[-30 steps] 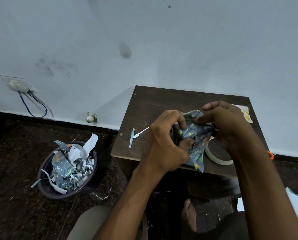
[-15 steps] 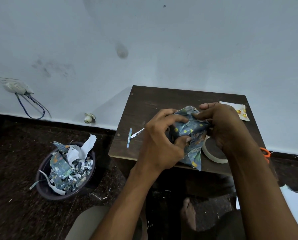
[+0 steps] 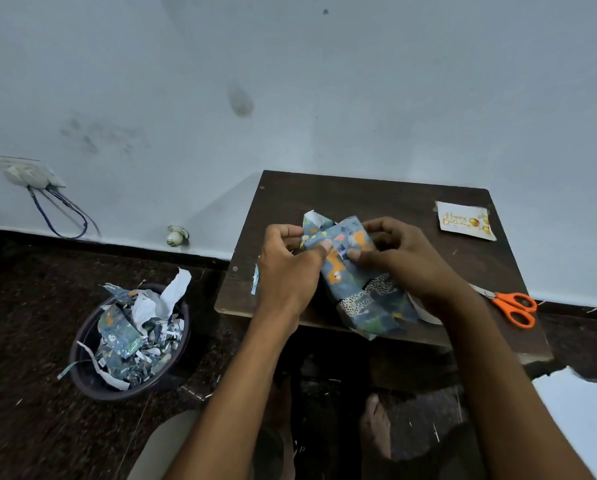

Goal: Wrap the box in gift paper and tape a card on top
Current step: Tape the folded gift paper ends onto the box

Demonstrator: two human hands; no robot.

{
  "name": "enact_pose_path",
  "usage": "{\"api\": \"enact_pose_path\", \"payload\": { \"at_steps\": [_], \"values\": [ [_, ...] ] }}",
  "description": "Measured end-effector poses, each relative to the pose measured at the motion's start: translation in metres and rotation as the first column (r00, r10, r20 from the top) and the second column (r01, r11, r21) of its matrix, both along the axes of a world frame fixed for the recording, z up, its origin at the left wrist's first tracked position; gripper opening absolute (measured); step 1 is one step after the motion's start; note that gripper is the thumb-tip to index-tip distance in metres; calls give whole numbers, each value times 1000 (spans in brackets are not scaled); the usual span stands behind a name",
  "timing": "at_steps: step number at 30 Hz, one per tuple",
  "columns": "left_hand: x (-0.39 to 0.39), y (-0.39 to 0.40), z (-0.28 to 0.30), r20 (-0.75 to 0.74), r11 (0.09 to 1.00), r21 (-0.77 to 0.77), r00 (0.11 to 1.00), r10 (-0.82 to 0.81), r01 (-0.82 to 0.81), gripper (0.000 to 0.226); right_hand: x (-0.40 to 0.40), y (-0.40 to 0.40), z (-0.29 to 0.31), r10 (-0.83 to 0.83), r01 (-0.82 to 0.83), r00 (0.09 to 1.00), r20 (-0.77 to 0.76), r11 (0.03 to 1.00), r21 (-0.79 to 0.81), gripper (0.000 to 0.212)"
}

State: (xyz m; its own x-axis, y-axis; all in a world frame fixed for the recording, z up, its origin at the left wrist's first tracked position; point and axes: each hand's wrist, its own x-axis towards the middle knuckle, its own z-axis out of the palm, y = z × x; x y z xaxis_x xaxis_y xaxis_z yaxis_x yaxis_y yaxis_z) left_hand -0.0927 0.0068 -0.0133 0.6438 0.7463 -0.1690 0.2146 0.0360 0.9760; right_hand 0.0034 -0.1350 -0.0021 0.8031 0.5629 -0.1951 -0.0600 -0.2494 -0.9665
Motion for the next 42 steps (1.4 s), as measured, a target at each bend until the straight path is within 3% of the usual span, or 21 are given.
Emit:
{"api": "enact_pose_path", "payload": {
  "at_steps": [4, 7, 11, 14, 16, 19, 21, 24, 28, 33, 37, 42],
  "values": [
    [6, 4, -3, -114, 997, 80, 993, -10, 20, 24, -4, 13, -11, 22, 30, 974, 227, 974, -226, 37],
    [8, 3, -6, -171, 990, 128, 985, -36, 58, 26, -4, 16, -16, 6, 87, 947, 320, 957, -276, 29],
    [8, 3, -11, -238, 959, 267, 971, -34, 99, 28, 4, 10, -22, -28, 99, 964, 263, 960, -261, 31],
    [9, 2, -8, -223, 945, 319, 975, 1, 72, 39, 11, -9, -20, -167, 190, 970, 177, 975, -119, 33],
    [7, -5, 0, -163, 918, 396, 985, 48, 21, 40, 17, -28, -18, -247, 267, 943, 225, 962, -60, 22],
    [5, -23, 16, 113, 808, 575, 991, 76, -127, 31, 20, -63, -14, -373, 391, 881, 291, 921, -4, 10],
    [3, -39, 23, 271, 714, 678, 962, -19, -177, 25, 17, -80, -14, -434, 452, 849, 302, 892, 11, 12],
    [-1, -76, 28, 320, 640, 763, 911, -260, -86, 19, 9, -103, -19, -482, 511, 811, 332, 859, -3, 13],
    [-2, -127, 15, 139, 539, 819, 843, -520, 197, 23, -3, -129, -27, -522, 563, 774, 358, 827, -12, 20],
    [14, -149, -10, -267, 407, 747, 798, -541, 526, 39, -11, -147, -37, -490, 579, 772, 406, 805, -130, 24],
    [26, -153, -21, -422, 343, 722, 775, -470, 601, 44, -13, -148, -40, -375, 514, 819, 434, 816, -265, 23],
    [31, -154, -30, -466, 292, 746, 782, -415, 599, 23, -12, -145, -47, -180, 410, 827, 533, 841, -353, 35]
  ]
}}
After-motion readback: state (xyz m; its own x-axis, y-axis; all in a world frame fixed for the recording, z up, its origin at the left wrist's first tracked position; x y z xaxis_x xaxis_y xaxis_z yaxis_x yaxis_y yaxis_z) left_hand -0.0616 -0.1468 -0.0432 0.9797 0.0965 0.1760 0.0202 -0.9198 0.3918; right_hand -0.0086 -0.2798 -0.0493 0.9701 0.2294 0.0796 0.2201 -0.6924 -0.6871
